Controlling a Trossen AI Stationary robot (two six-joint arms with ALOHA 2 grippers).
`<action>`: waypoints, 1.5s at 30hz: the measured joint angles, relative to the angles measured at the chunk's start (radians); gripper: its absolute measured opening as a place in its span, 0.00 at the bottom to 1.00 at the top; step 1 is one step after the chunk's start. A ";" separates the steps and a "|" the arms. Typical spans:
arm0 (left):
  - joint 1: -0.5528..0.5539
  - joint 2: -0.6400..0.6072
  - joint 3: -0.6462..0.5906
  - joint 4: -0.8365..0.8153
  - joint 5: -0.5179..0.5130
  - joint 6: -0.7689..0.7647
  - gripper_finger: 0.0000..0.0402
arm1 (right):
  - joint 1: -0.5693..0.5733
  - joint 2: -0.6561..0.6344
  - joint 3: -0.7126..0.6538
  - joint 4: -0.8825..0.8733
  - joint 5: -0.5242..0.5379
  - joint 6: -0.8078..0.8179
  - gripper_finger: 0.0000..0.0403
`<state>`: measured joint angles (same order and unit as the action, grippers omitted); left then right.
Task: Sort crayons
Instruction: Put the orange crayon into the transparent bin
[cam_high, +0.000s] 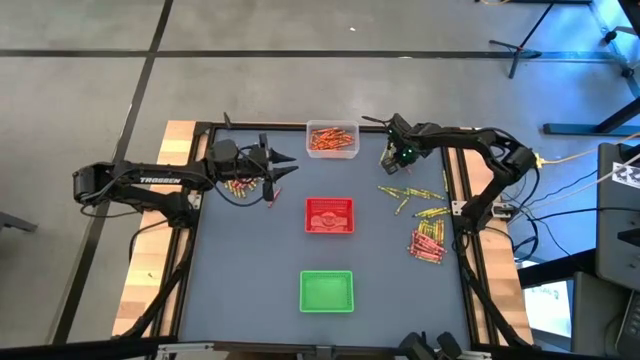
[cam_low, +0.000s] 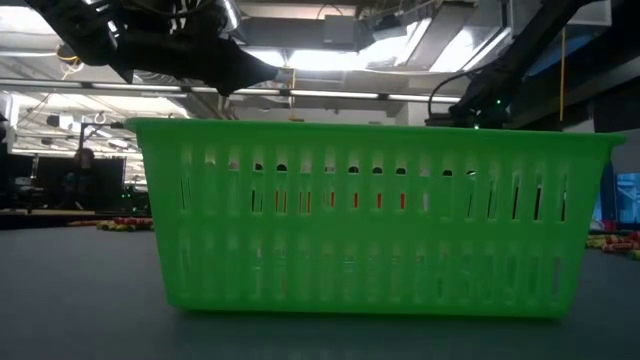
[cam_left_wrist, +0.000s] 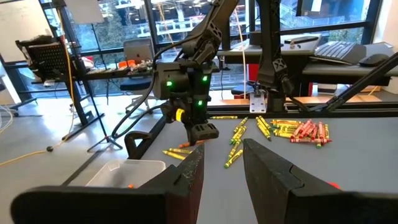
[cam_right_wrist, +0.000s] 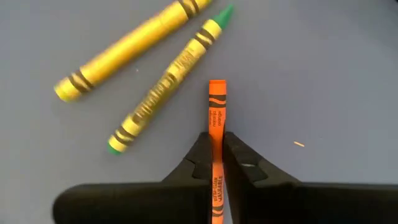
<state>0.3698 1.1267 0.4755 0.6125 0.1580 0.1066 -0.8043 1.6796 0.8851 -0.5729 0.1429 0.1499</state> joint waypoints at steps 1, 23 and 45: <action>0.000 0.000 0.000 0.000 0.000 0.000 0.24 | 0.000 -0.009 -0.002 -0.001 0.000 -0.006 0.03; 0.000 0.000 0.000 0.016 0.000 0.019 0.24 | 0.060 -0.244 0.139 -0.005 0.032 -0.166 0.04; 0.000 0.000 0.000 0.010 0.000 0.020 0.24 | 0.139 -0.016 0.141 0.668 -0.291 -0.313 0.04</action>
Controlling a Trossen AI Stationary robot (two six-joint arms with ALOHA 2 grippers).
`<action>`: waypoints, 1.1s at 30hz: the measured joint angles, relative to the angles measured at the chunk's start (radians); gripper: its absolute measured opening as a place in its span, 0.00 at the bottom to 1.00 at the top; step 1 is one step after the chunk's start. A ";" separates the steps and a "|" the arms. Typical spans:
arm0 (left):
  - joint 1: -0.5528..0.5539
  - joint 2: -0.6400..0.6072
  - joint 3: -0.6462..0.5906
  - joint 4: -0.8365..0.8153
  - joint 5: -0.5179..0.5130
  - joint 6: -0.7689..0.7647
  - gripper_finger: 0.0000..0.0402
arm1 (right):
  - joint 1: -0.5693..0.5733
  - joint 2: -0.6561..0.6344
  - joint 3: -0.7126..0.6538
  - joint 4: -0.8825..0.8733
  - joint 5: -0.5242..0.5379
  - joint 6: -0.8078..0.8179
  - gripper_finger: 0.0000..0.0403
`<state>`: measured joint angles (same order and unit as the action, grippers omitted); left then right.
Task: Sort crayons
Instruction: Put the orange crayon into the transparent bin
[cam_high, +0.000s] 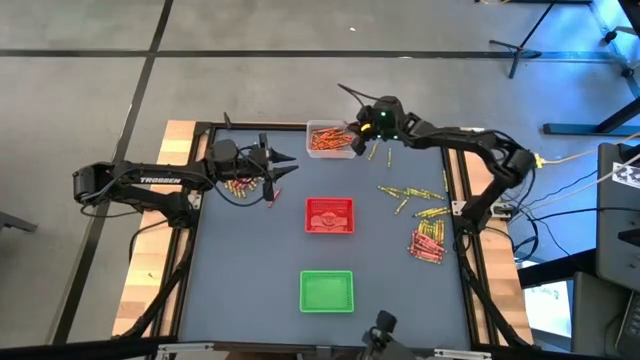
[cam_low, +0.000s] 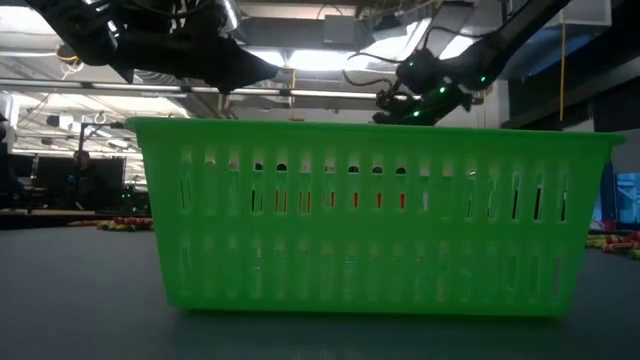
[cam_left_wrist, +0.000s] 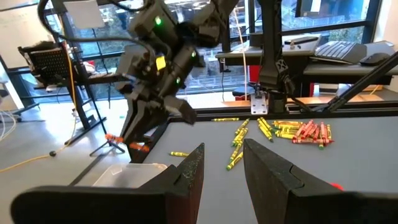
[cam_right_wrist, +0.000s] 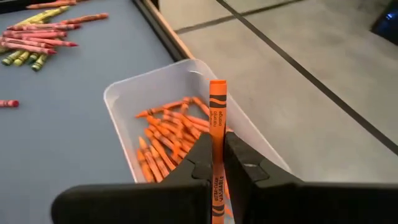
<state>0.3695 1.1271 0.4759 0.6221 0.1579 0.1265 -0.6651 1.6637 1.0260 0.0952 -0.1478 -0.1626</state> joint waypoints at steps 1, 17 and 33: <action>0.000 0.000 0.000 0.000 0.000 0.005 0.24 | 0.000 0.016 0.000 0.022 -0.003 0.000 0.04; 0.000 0.000 0.000 0.000 0.000 0.007 0.24 | 0.032 0.165 0.000 0.193 -0.037 0.000 0.12; 0.001 0.000 0.000 -0.038 -0.153 -0.068 0.24 | 0.031 -0.046 -0.037 0.008 -0.080 -0.130 0.34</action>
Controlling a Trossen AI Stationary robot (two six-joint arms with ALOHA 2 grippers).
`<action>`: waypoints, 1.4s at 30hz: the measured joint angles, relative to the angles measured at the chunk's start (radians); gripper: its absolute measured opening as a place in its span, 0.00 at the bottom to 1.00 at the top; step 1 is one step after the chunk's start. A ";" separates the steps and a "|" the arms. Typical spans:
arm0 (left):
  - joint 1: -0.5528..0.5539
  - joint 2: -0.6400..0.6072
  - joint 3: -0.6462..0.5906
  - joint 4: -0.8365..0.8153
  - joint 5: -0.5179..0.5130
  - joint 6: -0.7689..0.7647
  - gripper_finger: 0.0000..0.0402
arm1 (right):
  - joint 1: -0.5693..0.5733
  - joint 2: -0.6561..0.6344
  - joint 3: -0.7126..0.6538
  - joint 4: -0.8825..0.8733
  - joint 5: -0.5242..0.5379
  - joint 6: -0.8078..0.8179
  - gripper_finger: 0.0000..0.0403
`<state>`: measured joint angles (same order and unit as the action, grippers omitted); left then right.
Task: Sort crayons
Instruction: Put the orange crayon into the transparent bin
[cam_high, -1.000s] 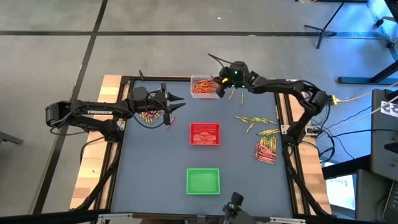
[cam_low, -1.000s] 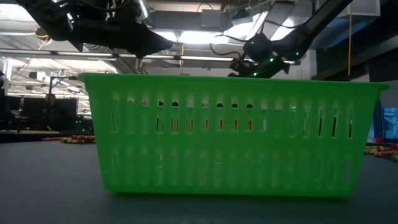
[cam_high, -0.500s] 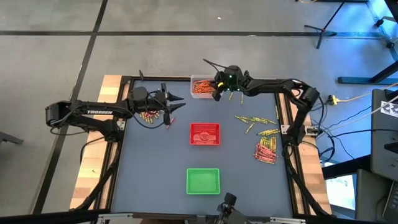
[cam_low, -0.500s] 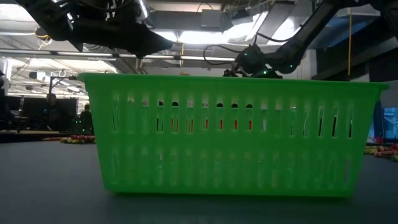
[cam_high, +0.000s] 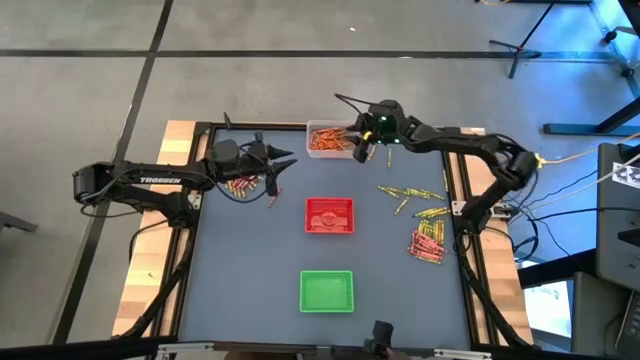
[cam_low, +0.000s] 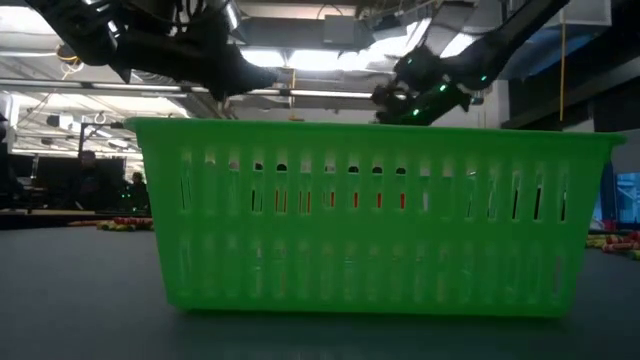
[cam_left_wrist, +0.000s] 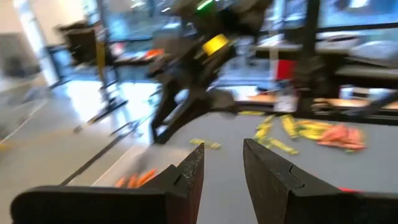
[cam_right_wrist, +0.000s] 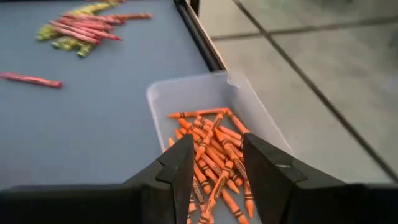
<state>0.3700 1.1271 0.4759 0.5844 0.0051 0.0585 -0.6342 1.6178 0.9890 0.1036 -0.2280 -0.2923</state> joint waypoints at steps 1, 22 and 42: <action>0.000 0.000 0.000 -0.018 -0.040 -0.005 0.24 | 0.000 -0.029 -0.023 -0.001 -0.003 -0.011 0.34; 0.320 0.054 0.260 -0.837 -0.294 -0.194 0.24 | -0.001 -0.326 -0.428 0.581 0.007 -0.054 0.34; 0.651 0.499 0.469 -1.255 -0.186 -0.237 0.24 | -0.001 -0.325 -0.428 0.513 0.007 -0.053 0.34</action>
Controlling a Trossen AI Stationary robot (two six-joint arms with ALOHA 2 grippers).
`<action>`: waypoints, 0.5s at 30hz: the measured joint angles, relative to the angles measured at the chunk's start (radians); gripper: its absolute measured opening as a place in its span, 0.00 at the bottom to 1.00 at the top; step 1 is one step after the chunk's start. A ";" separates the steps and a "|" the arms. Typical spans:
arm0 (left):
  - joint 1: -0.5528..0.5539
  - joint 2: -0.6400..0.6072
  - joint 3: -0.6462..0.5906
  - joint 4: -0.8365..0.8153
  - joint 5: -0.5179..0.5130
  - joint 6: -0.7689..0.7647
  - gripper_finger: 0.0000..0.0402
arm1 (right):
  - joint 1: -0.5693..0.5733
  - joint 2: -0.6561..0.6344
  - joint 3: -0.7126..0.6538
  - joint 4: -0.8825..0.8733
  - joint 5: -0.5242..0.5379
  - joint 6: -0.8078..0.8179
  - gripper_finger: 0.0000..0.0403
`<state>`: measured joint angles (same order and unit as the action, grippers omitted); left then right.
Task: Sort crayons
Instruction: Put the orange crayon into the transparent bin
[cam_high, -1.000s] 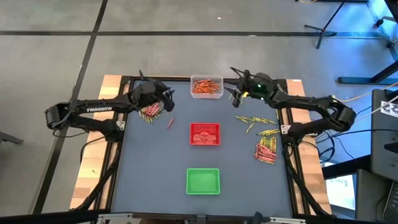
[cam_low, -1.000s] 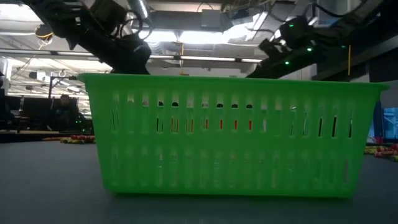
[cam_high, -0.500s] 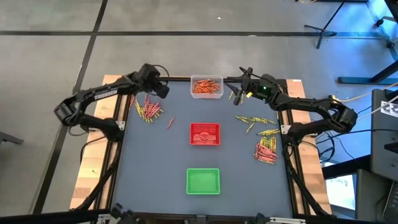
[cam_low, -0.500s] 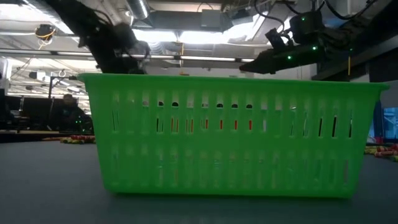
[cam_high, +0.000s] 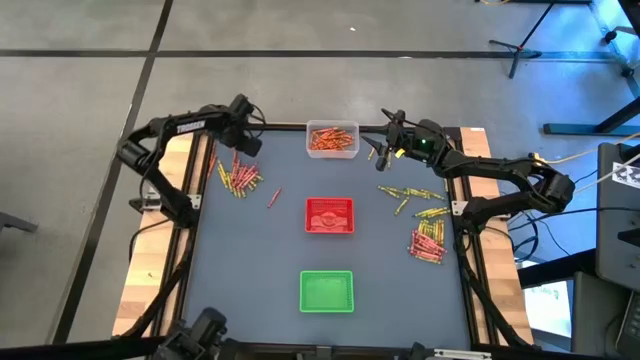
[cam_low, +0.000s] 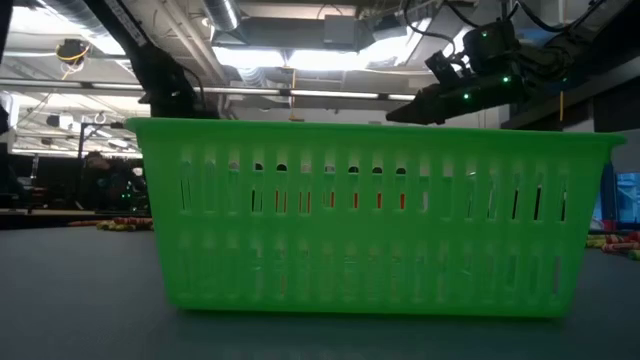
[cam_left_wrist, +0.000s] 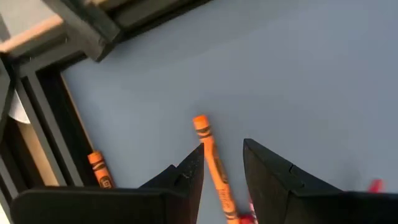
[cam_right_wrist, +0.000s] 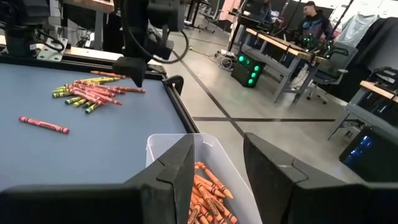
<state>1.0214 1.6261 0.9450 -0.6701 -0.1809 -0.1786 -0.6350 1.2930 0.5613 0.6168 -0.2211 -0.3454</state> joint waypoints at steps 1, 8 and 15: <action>0.006 0.011 0.000 -0.003 0.000 0.000 0.24 | 0.000 0.000 0.000 0.000 0.000 0.000 0.34; 0.019 0.042 0.004 -0.026 -0.010 -0.022 0.24 | 0.000 0.000 0.000 -0.016 0.000 0.000 0.34; 0.019 0.070 0.004 -0.087 -0.052 -0.048 0.24 | 0.000 0.000 0.000 -0.022 0.000 0.000 0.34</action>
<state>1.0406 1.6963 0.9489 -0.7569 -0.2333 -0.2267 -0.6350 1.2934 0.5613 0.5953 -0.2211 -0.3454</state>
